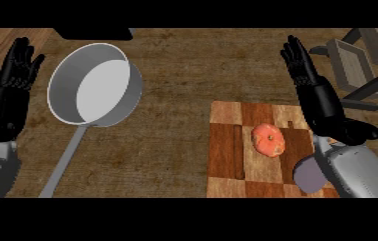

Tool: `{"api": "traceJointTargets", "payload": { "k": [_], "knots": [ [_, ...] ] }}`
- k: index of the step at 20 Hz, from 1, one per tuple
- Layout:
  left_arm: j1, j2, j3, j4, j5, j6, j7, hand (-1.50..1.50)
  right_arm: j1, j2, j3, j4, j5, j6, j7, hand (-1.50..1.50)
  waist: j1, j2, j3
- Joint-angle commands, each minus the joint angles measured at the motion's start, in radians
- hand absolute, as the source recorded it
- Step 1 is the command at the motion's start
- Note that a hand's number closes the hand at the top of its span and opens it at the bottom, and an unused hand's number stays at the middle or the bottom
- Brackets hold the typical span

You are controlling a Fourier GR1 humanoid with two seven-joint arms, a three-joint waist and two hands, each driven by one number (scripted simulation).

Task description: Pick the squash from the cutting board and place it in the tiered basket

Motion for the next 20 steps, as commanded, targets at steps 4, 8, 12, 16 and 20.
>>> {"api": "traceJointTargets", "payload": {
  "k": [4, 8, 12, 16, 20],
  "knots": [
    [0.009, -0.097, -0.097, 0.002, -0.033, 0.034, 0.025, 0.00, -0.108, 0.055, -0.032, 0.058, -0.365, 0.415, -0.015, 1.50, 0.003, 0.022, -0.033],
    [-0.002, -0.189, -0.190, 0.002, -0.045, 0.059, 0.073, 0.00, -0.151, -0.030, -0.032, 0.226, -0.360, 0.503, 0.069, 1.50, 0.008, 0.034, -0.038],
    [0.009, -0.199, -0.201, 0.010, -0.050, 0.053, 0.048, 0.00, -0.064, 0.102, 0.048, 0.222, -0.706, 0.794, 0.188, -1.50, 0.031, 0.046, -0.031],
    [0.015, -0.235, -0.240, 0.013, -0.088, 0.094, 0.067, 0.00, -0.093, -0.030, -0.004, 0.289, -0.869, 1.114, 0.213, -1.50, 0.005, 0.024, -0.032],
    [0.017, -0.231, -0.240, 0.017, -0.102, 0.106, 0.083, 0.00, -0.164, -0.219, -0.085, 0.390, -0.885, 1.387, 0.217, -1.50, -0.002, 0.016, -0.034]
  ]
}}
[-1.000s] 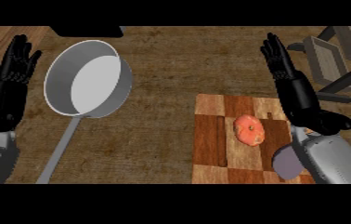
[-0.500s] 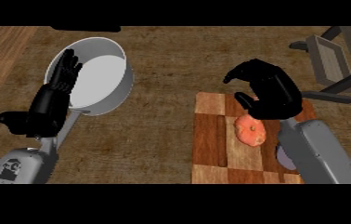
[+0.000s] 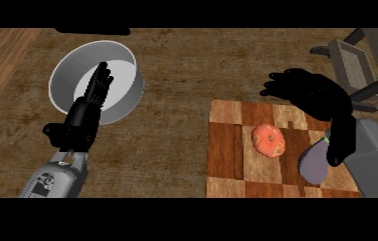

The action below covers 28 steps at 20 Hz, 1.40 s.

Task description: Pick the squash from the cutting board and place it in the tiered basket

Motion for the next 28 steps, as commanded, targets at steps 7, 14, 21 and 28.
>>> {"api": "traceJointTargets", "payload": {
  "k": [7, 14, 21, 28],
  "knots": [
    [0.006, -0.031, -0.012, 0.018, -0.031, 0.052, 0.032, 0.00, -0.225, -0.334, -0.206, -0.079, 0.226, 0.381, -0.013, -1.50, -0.034, -0.028, -0.001],
    [-0.007, -0.059, -0.039, 0.020, -0.065, 0.080, 0.040, 0.00, -0.278, -0.324, -0.314, -0.344, 0.523, 0.377, -0.053, -1.50, -0.042, -0.026, 0.001],
    [-0.027, -0.080, -0.045, 0.031, -0.075, 0.080, 0.036, 0.00, -0.221, -0.253, -0.313, -0.512, 0.759, 0.403, -0.120, -1.50, -0.031, -0.021, -0.003],
    [-0.004, -0.069, -0.022, 0.028, -0.076, 0.082, 0.046, 0.00, -0.120, -0.222, -0.284, -0.650, 0.922, 0.374, -0.226, -1.50, -0.039, -0.025, -0.004]
  ]
}}
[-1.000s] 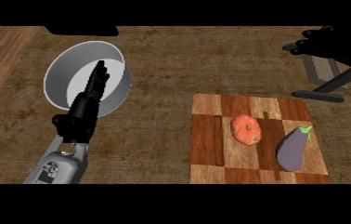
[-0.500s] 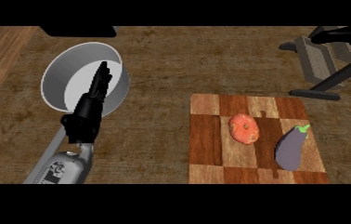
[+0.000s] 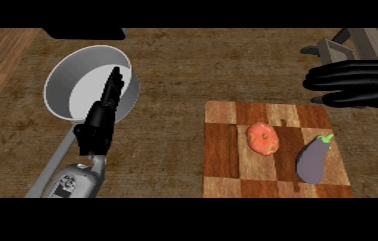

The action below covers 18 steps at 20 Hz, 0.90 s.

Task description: Pick the squash from the cutting board and place it in the tiered basket

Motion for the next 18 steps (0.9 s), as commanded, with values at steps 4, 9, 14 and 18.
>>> {"api": "traceJointTargets", "payload": {
  "k": [4, 9, 14, 18],
  "knots": [
    [0.018, 0.002, 0.010, 0.002, 0.000, -0.011, -0.018, 0.00, 0.037, -0.017, 0.052, -0.057, 0.192, 0.177, -0.181, -1.50, 0.007, 0.002, -0.001],
    [0.028, -0.002, -0.003, -0.006, -0.009, -0.022, -0.021, 0.00, 0.073, -0.048, 0.115, -0.088, 0.330, 0.113, -0.252, -1.50, 0.011, 0.002, 0.000],
    [-0.008, -0.032, -0.010, 0.003, -0.027, -0.002, -0.012, 0.00, 0.092, -0.114, 0.157, -0.074, 0.471, 0.010, -0.377, -1.50, 0.008, 0.004, 0.000],
    [-0.036, -0.033, -0.012, 0.026, -0.037, -0.013, 0.002, 0.00, 0.041, -0.138, 0.265, -0.004, 0.597, -0.123, -0.463, -1.50, 0.022, 0.008, -0.002]
  ]
}}
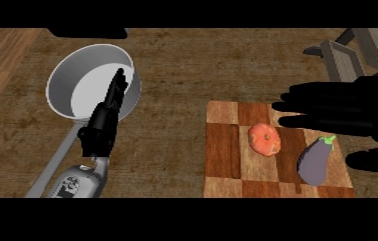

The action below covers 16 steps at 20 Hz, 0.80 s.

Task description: Pick the squash from the cutting board and place it in the tiered basket

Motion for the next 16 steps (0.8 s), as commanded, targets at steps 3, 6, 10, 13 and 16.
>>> {"api": "traceJointTargets", "payload": {
  "k": [3, 6, 10, 13, 16],
  "knots": [
    [-0.037, -0.015, 0.008, 0.022, -0.015, 0.006, 0.017, 0.00, 0.024, -0.077, 0.122, 0.090, 0.219, -0.101, -0.352, -1.50, -0.010, -0.001, -0.001],
    [0.009, -0.028, -0.014, -0.008, -0.030, 0.021, 0.029, 0.00, 0.019, -0.109, 0.171, 0.123, 0.253, -0.193, -0.434, -1.50, -0.014, -0.008, -0.003],
    [0.003, -0.018, 0.012, 0.025, -0.025, 0.005, -0.004, 0.00, 0.014, -0.151, 0.245, 0.182, 0.322, -0.341, -0.578, -1.50, -0.015, -0.008, -0.004],
    [-0.027, -0.012, 0.044, 0.070, -0.006, -0.026, -0.028, 0.00, -0.034, -0.091, 0.302, 0.289, 0.400, -0.462, -0.619, -1.50, -0.014, -0.007, -0.005],
    [-0.022, -0.012, 0.069, 0.079, 0.008, -0.044, -0.030, 0.00, 0.064, -0.086, 0.296, 0.355, 0.451, -0.603, -0.677, -1.50, -0.033, -0.012, -0.005]
  ]
}}
